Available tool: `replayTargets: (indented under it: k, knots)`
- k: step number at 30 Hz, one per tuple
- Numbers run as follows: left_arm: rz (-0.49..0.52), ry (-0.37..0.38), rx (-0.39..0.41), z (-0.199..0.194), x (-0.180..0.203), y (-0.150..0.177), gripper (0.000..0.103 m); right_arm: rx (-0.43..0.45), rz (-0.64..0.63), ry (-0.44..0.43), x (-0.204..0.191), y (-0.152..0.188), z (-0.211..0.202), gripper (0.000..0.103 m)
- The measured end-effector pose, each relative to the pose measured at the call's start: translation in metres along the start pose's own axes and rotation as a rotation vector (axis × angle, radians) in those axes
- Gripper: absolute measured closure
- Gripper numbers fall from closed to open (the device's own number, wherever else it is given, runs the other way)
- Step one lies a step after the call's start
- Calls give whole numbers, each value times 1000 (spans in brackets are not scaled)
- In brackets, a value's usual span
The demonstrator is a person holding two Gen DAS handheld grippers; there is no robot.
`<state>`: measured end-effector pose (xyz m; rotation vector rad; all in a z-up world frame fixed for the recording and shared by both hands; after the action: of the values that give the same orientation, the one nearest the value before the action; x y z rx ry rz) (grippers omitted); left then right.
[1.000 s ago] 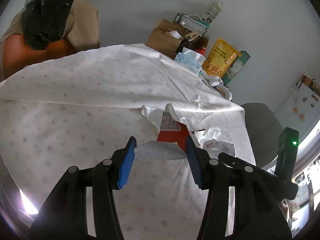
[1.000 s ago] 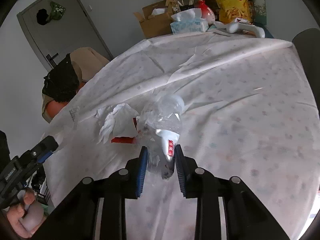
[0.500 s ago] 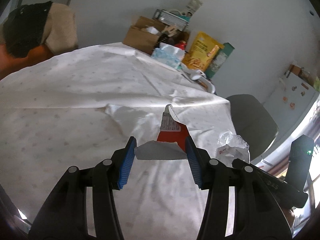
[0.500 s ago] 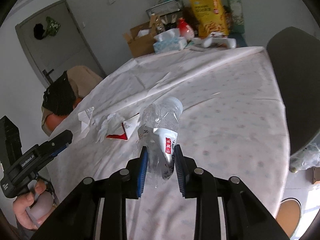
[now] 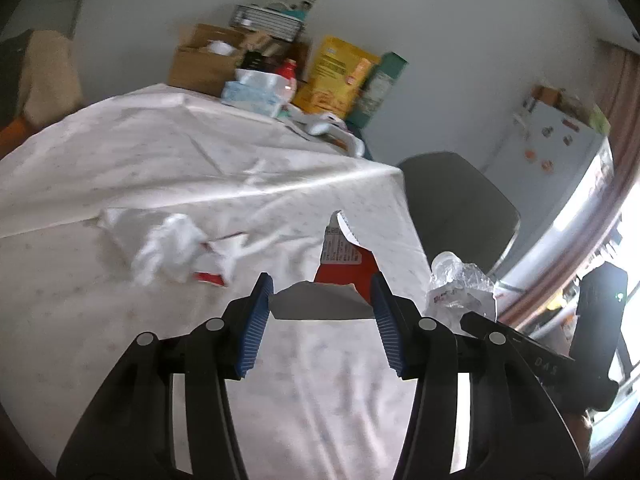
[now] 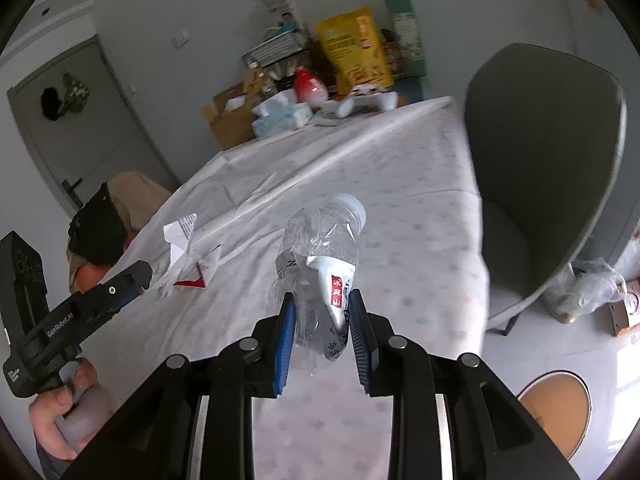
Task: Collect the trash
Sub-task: 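Carry the paper wrapper and plastic bottle with both grippers over the bin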
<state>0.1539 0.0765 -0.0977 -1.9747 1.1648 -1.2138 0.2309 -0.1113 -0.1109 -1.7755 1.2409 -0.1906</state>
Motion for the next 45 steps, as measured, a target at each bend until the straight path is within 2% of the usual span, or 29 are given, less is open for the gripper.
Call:
replayTargets:
  k: [18, 31, 45]
  knots:
    - [136, 142, -87, 39, 108, 27, 53, 87, 172, 163, 126, 8, -63, 76]
    - [253, 218, -177, 69, 184, 66, 53, 103, 303, 263, 215, 45, -95, 76]
    - [371, 300, -320, 109, 265, 132, 53, 85, 465, 369, 309, 105, -114, 76]
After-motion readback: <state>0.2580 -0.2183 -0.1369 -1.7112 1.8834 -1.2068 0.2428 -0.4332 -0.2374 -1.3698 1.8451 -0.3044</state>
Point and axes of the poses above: each gripper's, at about its wrist camera, not at the fingertips, and z roughly the way its jaws point, x to its right, y to its underside, the point moved 9 cm from there along z, roughly the way its jaws point, and after that the axes turned 7 degrees about x, right-handed, at the moved point
